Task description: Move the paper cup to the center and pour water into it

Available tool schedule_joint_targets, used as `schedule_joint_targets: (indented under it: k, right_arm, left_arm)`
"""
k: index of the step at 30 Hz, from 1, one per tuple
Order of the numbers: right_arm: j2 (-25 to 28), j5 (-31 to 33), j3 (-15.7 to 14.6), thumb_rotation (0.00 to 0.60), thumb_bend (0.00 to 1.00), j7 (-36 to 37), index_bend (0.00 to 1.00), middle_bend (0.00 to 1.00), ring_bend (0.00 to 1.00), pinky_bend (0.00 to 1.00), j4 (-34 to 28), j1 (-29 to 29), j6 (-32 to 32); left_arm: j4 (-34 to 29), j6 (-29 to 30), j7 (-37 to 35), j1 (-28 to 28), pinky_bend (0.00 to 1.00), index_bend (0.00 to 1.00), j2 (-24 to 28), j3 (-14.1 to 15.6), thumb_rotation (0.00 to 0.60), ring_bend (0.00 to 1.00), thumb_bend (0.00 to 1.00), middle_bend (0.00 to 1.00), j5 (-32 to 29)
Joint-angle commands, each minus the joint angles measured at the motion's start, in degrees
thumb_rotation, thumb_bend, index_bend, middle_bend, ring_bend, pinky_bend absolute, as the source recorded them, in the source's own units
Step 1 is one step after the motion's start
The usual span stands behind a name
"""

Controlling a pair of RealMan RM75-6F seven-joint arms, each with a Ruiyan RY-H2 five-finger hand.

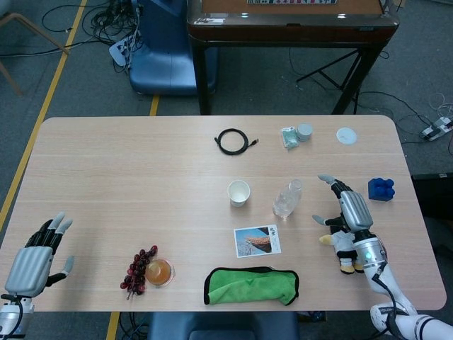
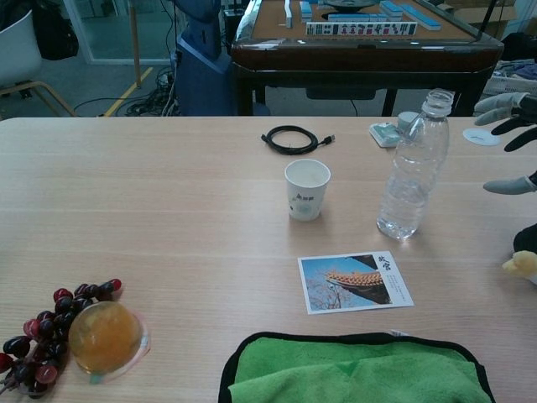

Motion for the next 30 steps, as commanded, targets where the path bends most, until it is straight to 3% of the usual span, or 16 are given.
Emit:
schedule_joint_targets:
  k: [1,30]
  right_arm:
    - [-0.7,0.0,0.0,0.600,0.00,1.1,0.17,0.19,0.18,0.29,0.8,0.6,-0.6]
    - [-11.5,-3.3,-2.7,0.600,0.00,16.5,0.17,0.20,0.18,0.29,17.8,7.7,-6.0]
  left_arm:
    - [0.0,-0.1,0.0,0.2,0.15,0.00,0.1,-0.2,0.600,0.00,0.38,0.00,0.2]
    - [-0.3,-1.1,0.6,1.8,0.15,0.01,0.3,-1.8,0.600,0.00,0.38,0.00,1.7]
